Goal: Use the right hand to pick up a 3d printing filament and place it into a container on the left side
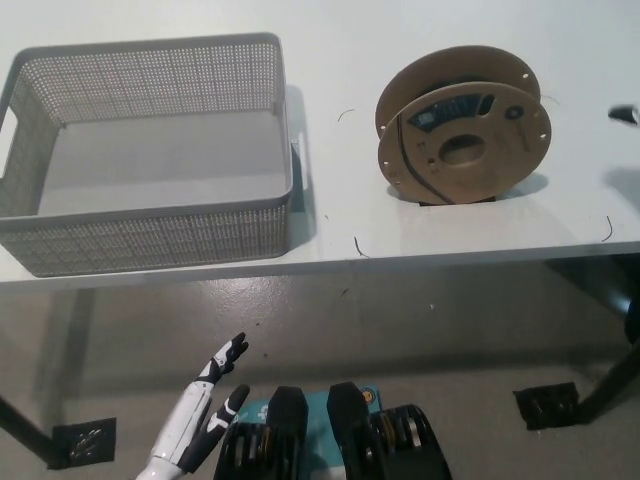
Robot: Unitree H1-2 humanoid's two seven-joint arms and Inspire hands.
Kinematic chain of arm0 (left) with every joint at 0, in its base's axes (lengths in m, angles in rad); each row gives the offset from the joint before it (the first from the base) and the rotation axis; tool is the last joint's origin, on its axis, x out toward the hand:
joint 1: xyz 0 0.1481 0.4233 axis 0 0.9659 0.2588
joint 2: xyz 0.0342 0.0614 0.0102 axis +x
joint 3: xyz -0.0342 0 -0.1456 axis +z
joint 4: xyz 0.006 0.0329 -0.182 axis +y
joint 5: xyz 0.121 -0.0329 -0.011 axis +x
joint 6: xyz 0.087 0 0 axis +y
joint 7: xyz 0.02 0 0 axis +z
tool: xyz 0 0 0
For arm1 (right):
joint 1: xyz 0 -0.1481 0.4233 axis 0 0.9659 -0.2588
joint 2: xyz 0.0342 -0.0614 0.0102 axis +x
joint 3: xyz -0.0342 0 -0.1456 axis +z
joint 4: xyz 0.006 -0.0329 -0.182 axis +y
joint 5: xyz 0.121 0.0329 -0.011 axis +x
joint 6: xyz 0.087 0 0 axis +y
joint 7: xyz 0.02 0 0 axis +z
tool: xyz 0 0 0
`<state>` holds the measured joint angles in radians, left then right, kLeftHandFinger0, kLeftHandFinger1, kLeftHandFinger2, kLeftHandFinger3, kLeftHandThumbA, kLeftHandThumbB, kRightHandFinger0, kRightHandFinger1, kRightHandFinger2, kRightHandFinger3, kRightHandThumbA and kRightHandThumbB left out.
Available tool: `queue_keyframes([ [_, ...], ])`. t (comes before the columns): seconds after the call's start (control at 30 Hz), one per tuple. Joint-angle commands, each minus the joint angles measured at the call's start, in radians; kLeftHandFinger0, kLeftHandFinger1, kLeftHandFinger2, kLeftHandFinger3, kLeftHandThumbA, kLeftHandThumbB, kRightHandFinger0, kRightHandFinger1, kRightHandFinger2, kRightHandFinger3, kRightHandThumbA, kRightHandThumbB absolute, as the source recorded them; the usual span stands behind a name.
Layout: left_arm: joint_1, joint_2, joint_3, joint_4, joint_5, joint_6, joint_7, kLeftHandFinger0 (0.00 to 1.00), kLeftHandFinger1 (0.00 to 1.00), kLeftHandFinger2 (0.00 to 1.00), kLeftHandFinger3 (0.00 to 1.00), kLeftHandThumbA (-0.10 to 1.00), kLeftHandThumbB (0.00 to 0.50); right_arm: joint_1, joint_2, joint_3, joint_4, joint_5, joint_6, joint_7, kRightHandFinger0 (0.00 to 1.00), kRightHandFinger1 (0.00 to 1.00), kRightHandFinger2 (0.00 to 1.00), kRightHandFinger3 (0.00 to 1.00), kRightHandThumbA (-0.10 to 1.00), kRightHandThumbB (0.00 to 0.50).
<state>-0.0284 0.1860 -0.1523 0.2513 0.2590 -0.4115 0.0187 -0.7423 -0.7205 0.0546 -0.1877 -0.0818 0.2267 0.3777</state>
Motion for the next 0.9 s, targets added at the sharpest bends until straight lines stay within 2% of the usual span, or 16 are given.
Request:
queue_keyframes([
  [0.0,-0.003,0.012,0.004,-0.036,-0.017,-0.023,-0.021,1.0,1.0,1.0,1.0,1.0,0.426,-0.333,-0.108,0.088,0.18,0.074,0.238,0.281,1.0,1.0,1.0,1.0,1.0,0.266],
  [0.03,-0.009,0.013,0.002,-0.033,-0.017,-0.023,-0.023,1.0,1.0,1.0,1.0,1.0,0.42,-0.376,-0.11,0.112,0.231,0.05,0.223,0.302,1.0,1.0,1.0,1.0,1.0,0.238],
  [0.07,-0.012,0.013,0.001,-0.029,-0.018,-0.026,-0.024,1.0,1.0,1.0,1.0,1.0,0.413,-0.403,-0.111,0.129,0.258,0.036,0.22,0.315,1.0,1.0,1.0,1.0,1.0,0.246],
  [0.1,-0.015,0.013,0.0,-0.022,-0.02,-0.03,-0.026,1.0,1.0,1.0,1.0,1.0,0.407,-0.432,-0.108,0.147,0.282,0.025,0.228,0.328,1.0,1.0,1.0,1.0,1.0,0.261],
  [0.17,-0.017,0.013,-0.001,-0.019,-0.02,-0.028,-0.026,1.0,1.0,1.0,1.0,1.0,0.398,-0.502,-0.111,0.218,0.348,-0.05,0.212,0.369,1.0,1.0,1.0,1.0,1.0,0.325],
  [0.27,-0.018,0.015,-0.004,-0.02,-0.015,-0.021,-0.03,1.0,1.0,1.0,1.0,1.0,0.391,-0.577,-0.098,0.284,0.44,-0.089,0.206,0.411,1.0,1.0,1.0,1.0,1.0,0.349],
  [0.3,-0.019,0.015,-0.004,-0.017,-0.015,-0.022,-0.03,1.0,1.0,1.0,1.0,1.0,0.388,-0.616,-0.084,0.323,0.494,-0.11,0.176,0.444,1.0,1.0,1.0,1.0,1.0,0.342],
  [0.4,-0.02,0.015,-0.006,-0.017,-0.006,-0.012,-0.031,1.0,1.0,1.0,1.0,1.0,0.384,-0.696,-0.024,0.374,0.653,-0.081,0.096,0.514,1.0,1.0,1.0,1.0,1.0,0.389],
  [0.47,-0.019,0.015,-0.008,-0.018,0.003,-0.005,-0.031,1.0,1.0,1.0,1.0,1.0,0.379,-0.765,0.03,0.417,0.768,-0.073,0.134,0.566,1.0,1.0,1.0,1.0,1.0,0.419],
  [0.5,-0.019,0.015,-0.009,-0.017,0.003,-0.005,-0.033,1.0,1.0,1.0,1.0,1.0,0.378,-0.786,0.046,0.434,0.805,-0.077,0.121,0.584,1.0,1.0,1.0,1.0,1.0,0.42],
  [0.57,-0.021,0.014,-0.01,-0.012,0.005,-0.005,-0.035,1.0,1.0,1.0,1.0,1.0,0.381,-0.819,0.085,0.454,0.86,-0.086,0.137,0.576,1.0,1.0,1.0,1.0,1.0,0.372],
  [0.63,-0.018,0.013,-0.013,-0.016,0.009,0.004,-0.039,1.0,1.0,1.0,1.0,1.0,0.381,-0.853,0.118,0.474,0.921,-0.082,0.091,0.606,1.0,1.0,1.0,1.0,1.0,0.333],
  [0.67,-0.017,0.012,-0.014,-0.018,0.01,0.008,-0.041,1.0,1.0,1.0,1.0,1.0,0.376,-0.874,0.141,0.484,0.971,-0.088,0.063,0.607,1.0,1.0,1.0,1.0,1.0,0.338],
  [0.73,-0.013,0.01,-0.016,-0.02,0.014,0.009,-0.04,1.0,1.0,1.0,1.0,1.0,0.367,-0.892,0.162,0.506,1.008,-0.111,0.071,0.595,1.0,1.0,1.0,1.0,1.0,0.35],
  [0.83,-0.016,0.007,-0.018,-0.014,0.019,0.012,-0.039,1.0,1.0,1.0,1.0,1.0,0.362,-0.938,0.221,0.549,1.109,-0.147,0.055,0.577,1.0,1.0,1.0,1.0,1.0,0.307],
  [0.87,-0.016,0.007,-0.018,-0.014,0.02,0.014,-0.039,1.0,1.0,1.0,1.0,1.0,0.361,-0.951,0.238,0.558,1.145,-0.152,0.035,0.58,1.0,1.0,1.0,1.0,1.0,0.323],
])
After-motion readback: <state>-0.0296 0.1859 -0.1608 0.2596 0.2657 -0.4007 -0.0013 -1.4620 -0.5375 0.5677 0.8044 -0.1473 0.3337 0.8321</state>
